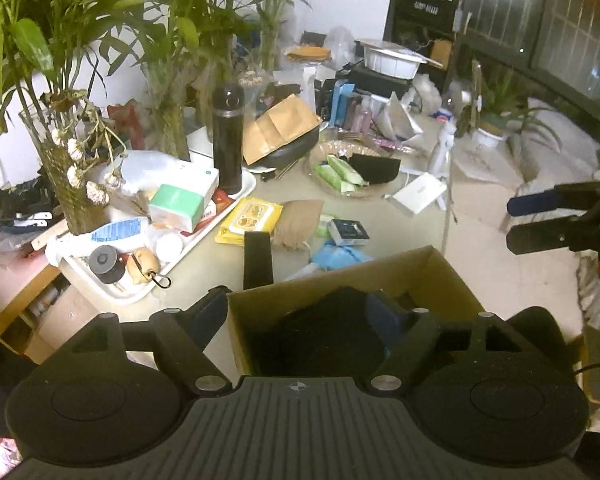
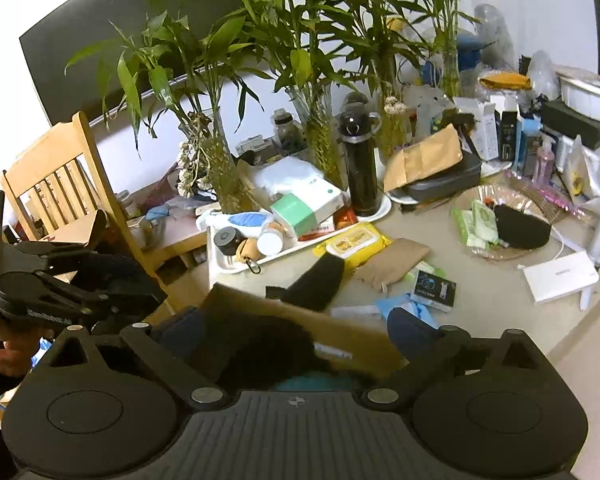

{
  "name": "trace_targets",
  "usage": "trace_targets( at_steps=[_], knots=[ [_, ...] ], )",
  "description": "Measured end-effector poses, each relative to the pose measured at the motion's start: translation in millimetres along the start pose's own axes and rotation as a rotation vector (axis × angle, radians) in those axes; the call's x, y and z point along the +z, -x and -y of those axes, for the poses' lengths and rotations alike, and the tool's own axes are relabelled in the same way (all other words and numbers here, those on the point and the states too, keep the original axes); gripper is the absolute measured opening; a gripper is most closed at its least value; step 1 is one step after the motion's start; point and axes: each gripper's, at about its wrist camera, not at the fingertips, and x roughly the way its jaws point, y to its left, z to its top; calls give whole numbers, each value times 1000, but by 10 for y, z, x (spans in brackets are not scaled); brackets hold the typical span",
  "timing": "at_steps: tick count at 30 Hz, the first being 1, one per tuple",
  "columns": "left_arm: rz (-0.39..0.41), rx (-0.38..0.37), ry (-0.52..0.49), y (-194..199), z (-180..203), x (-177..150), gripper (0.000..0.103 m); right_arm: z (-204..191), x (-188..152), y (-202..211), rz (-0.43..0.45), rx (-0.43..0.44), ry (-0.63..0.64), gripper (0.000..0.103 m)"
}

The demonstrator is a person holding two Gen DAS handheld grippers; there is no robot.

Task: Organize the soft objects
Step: 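Open the left tool over the box while the right tool releases the pouf into it, then move the left tool to the black white-banded bundle while the right tool approaches the black printed package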

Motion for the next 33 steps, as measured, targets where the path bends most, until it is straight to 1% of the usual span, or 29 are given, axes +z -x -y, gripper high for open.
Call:
trace_targets(
  at_steps=[4,9,13,22,33],
  knots=[
    [-10,6,42,-8,-101,-45,76,52,-71,3,-13,-18,-11,103],
    [-53,40,84,-79,-253,-158,76,76,-215,-34,-49,-42,-6,103],
    [-85,61,106,-137,-346,-250,76,87,-312,-103,-92,-90,12,103],
    [-112,82,108,-199,-376,-347,76,145,-425,-205,-136,-126,3,103],
    [-128,79,94,-249,-332,-389,76,155,-454,-269,-161,-137,-2,103]
  ],
)
